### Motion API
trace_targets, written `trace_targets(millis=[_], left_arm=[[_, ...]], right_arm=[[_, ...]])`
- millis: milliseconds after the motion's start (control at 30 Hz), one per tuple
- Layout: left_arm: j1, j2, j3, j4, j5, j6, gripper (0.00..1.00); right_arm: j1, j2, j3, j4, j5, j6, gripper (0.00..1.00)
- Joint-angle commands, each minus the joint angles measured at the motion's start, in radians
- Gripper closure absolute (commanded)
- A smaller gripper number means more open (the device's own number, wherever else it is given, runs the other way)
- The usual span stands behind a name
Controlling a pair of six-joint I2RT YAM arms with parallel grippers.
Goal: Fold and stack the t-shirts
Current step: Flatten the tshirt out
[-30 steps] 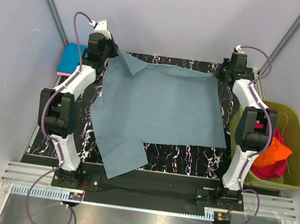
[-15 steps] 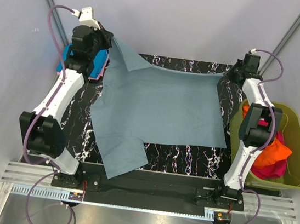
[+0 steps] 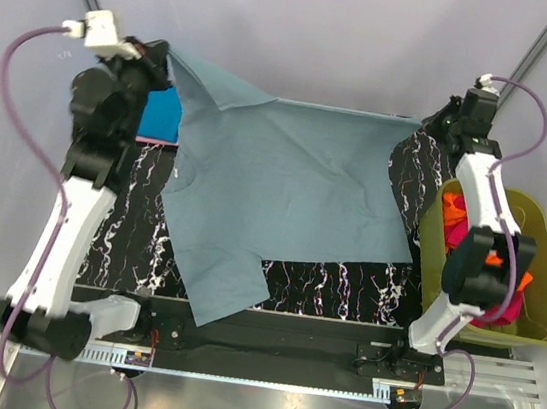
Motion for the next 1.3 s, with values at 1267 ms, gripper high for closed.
trace_targets(millis=[1267], left_arm=[[0.003,-0.304,0.393,0.151,0.002,0.075,1.0]], right_arm=[[0.017,-0.779,0.071,0.108,-0.027,0.034,1.0]])
